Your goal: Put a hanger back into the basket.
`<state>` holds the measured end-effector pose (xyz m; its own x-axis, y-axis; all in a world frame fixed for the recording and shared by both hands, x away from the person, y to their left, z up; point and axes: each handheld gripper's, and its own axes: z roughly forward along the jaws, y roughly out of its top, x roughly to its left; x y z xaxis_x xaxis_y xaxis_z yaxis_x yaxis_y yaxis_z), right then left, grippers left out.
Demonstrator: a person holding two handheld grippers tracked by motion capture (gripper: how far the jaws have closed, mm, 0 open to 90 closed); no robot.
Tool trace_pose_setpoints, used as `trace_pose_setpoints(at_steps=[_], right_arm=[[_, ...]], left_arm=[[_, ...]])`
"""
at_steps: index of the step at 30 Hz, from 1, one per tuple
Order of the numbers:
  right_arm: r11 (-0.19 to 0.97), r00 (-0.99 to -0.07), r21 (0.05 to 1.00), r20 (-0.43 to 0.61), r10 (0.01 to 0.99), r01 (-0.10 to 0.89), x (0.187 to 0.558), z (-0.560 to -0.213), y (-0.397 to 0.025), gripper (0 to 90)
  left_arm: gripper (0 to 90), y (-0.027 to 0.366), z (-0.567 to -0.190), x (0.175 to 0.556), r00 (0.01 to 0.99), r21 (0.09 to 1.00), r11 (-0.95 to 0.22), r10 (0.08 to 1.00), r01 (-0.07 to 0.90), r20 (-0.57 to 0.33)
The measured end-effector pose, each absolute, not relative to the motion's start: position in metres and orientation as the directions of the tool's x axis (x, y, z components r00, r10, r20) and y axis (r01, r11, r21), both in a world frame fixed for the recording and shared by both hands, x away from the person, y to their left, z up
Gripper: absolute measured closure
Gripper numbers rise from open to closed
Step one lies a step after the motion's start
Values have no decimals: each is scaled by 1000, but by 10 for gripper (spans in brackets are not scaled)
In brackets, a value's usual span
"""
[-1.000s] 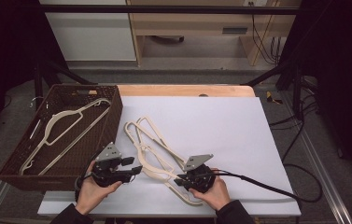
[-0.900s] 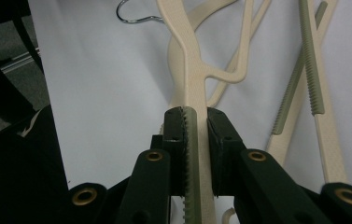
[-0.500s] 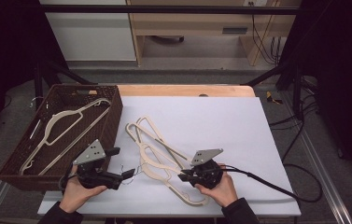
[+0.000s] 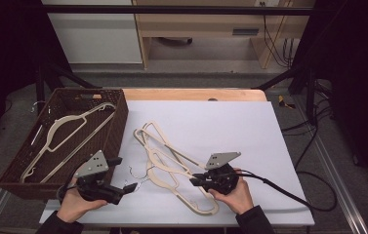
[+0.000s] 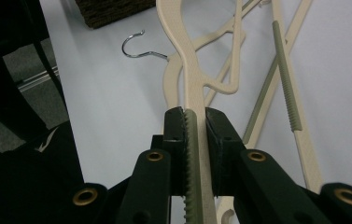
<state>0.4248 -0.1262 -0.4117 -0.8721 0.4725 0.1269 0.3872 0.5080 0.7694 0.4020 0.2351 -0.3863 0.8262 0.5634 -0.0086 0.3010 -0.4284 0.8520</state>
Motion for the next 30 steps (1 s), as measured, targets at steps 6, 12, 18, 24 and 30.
trace_pose_setpoints(at_steps=[6,12,18,24,30], right_arm=[[495,-873,781,127,471,380,424,-407,-130,797],[488,-873,784,136,468,384,423,-404,-133,797],[486,-874,785,138,467,383,422,-402,-135,798],[482,-874,788,141,464,383,421,-401,-137,798],[475,-872,792,142,468,384,421,-400,-138,798]], left_arm=[[42,222,-400,404,832,831,-464,555,306,4],[54,211,-411,411,830,824,-486,557,291,35],[75,203,-412,423,823,825,-496,564,270,70],[147,192,-413,424,815,843,-481,573,243,92],[343,187,-416,418,817,880,-402,576,253,28]])
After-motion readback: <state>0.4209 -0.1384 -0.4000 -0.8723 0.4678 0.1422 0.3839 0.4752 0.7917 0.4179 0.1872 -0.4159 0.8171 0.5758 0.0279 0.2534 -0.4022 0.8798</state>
